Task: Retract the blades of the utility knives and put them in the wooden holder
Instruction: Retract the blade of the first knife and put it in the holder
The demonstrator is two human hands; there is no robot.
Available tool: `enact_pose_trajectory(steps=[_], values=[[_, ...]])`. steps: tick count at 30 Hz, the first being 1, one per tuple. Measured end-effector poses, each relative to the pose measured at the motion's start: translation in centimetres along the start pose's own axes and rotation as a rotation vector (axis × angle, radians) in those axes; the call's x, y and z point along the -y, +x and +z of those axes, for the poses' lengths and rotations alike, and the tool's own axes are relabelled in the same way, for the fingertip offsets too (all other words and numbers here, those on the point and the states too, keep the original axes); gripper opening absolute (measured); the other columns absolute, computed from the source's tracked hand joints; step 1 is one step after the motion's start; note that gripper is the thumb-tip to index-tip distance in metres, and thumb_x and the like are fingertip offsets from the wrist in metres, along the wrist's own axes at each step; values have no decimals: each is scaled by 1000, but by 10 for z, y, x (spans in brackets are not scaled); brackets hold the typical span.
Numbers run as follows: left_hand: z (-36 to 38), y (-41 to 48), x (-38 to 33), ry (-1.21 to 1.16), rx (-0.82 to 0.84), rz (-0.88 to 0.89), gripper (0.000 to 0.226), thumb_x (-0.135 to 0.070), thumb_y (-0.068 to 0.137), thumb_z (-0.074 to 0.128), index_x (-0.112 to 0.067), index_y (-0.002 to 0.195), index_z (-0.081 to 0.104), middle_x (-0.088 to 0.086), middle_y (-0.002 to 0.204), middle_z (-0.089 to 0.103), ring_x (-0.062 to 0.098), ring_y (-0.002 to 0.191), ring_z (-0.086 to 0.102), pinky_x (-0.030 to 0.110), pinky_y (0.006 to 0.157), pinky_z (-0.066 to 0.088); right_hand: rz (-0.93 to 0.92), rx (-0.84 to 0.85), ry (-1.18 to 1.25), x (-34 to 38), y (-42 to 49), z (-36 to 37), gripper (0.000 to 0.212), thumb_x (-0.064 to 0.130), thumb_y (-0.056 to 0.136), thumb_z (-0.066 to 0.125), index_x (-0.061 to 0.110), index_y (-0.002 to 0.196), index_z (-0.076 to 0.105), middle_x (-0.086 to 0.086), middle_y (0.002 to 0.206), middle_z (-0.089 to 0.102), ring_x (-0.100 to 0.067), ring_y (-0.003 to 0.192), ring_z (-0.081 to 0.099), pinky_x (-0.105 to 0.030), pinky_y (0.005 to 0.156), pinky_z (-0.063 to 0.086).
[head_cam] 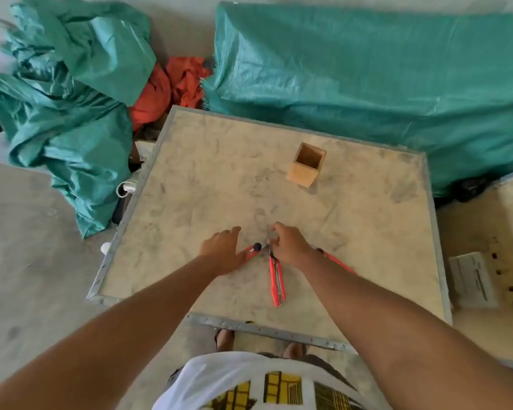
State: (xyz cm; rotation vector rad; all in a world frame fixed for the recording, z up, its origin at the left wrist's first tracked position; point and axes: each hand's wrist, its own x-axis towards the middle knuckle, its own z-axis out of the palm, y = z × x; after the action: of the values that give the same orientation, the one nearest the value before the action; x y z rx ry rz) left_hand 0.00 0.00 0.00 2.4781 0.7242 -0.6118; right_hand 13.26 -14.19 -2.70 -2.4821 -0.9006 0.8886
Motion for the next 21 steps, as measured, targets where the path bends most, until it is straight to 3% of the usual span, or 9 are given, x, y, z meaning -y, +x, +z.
enact_pose_trajectory(steps=[7,11,17,19,21], values=[[42,-10,28,-16,-40,-3,63,-45,85,62,-20,140,44,6,134,52,29,122,51,46,91,53,114,-59,209,20,-12,48,35,18,95,65,8,128,63,-16,101,75,-33,100,70,-38,91,55],[55,-13,38,14,-56,52,50,-33,87,63,-25,135,49,5,130,52,28,118,50,43,90,50,204,-98,221,31,-9,57,36,18,96,65,5,129,63,-18,109,74,-34,105,68,-36,94,53],[61,-20,48,-219,-98,66,45,-15,80,61,-24,124,63,5,117,60,30,105,56,35,80,47,320,-175,325,40,-10,67,35,20,97,65,11,131,64,-11,117,72,-26,110,67,-18,90,41],[61,-23,50,-316,-133,79,44,-14,78,64,-22,121,66,7,114,63,31,101,59,34,81,48,367,-211,429,45,-12,67,32,22,97,65,14,129,66,-9,115,70,-25,109,68,-28,96,52],[58,-29,50,-413,-170,102,46,-13,77,67,-19,122,67,8,112,64,30,98,62,37,84,53,422,-257,647,51,-17,64,26,18,98,66,13,124,68,-9,108,67,-29,103,73,-41,87,63]])
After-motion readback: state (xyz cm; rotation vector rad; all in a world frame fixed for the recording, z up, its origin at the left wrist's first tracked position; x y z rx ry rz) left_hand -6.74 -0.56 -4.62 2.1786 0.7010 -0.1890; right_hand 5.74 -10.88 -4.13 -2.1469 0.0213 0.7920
